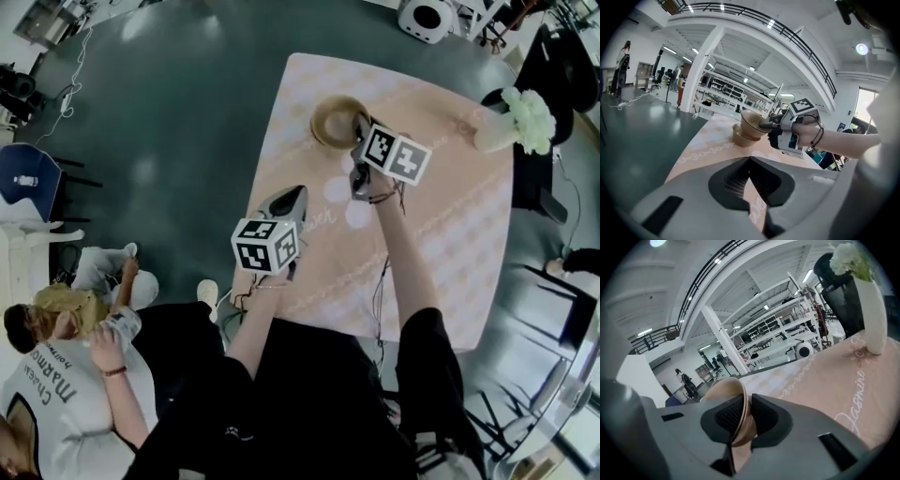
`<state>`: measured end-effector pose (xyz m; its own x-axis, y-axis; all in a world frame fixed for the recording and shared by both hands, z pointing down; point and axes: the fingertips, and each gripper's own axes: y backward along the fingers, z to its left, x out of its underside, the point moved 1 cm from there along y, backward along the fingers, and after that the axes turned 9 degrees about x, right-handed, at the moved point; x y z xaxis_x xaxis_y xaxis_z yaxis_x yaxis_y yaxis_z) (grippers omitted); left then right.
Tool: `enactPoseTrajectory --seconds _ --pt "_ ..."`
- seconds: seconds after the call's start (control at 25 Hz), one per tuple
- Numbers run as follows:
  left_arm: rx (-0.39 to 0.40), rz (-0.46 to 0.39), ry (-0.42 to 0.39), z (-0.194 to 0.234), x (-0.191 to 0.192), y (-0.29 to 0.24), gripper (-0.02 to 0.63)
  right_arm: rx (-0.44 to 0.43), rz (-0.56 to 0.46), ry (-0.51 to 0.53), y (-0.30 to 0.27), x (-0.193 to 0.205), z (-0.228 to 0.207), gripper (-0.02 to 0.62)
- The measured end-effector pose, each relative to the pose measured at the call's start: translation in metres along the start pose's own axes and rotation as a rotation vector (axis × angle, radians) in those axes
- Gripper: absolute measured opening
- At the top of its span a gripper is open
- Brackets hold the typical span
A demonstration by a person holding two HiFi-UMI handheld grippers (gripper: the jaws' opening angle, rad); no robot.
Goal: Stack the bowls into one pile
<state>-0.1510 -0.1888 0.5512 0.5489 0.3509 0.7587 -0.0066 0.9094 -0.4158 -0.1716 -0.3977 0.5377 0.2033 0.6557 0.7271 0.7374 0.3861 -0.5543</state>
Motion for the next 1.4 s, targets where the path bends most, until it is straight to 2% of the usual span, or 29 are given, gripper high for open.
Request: enactPoseTrajectory --seconds 0.32,0.52,0.68,0.8,0.88,1.2,1.4 --pt "-0.013 -0.011 0.017 0.006 0.002 0.01 -0.003 0.056 0.046 0.152 -0.019 0.013 0.01 0.034" --pt "-0.017 -0.013 0.024 0.009 0.002 0.009 -0.003 0.112 0.038 0.275 -0.027 0.014 0.009 0.038" --pt "-0.014 -0.015 0.025 0.008 0.003 0.01 -0.003 0.124 0.027 0.351 -0.028 0.015 0.011 0.037" --pt "-0.012 -0.014 0.026 0.007 0.004 0.01 -0.003 0.146 0.016 0.396 -0.026 0.015 0.01 0.049" --pt "-0.009 -0.016 0.026 0.006 0.003 0.01 -0.003 0.164 0.01 0.419 -0.026 0.015 0.008 0.08" --pt "-0.006 -0.03 0.019 0.004 -0.001 0.013 -0.003 0.178 -0.01 0.411 -0.022 0.014 0.004 0.123" --pt "0.021 -0.074 -0.023 0.002 -0.016 0.025 -0.003 0.104 -0.077 0.363 0.01 0.011 0.008 0.022"
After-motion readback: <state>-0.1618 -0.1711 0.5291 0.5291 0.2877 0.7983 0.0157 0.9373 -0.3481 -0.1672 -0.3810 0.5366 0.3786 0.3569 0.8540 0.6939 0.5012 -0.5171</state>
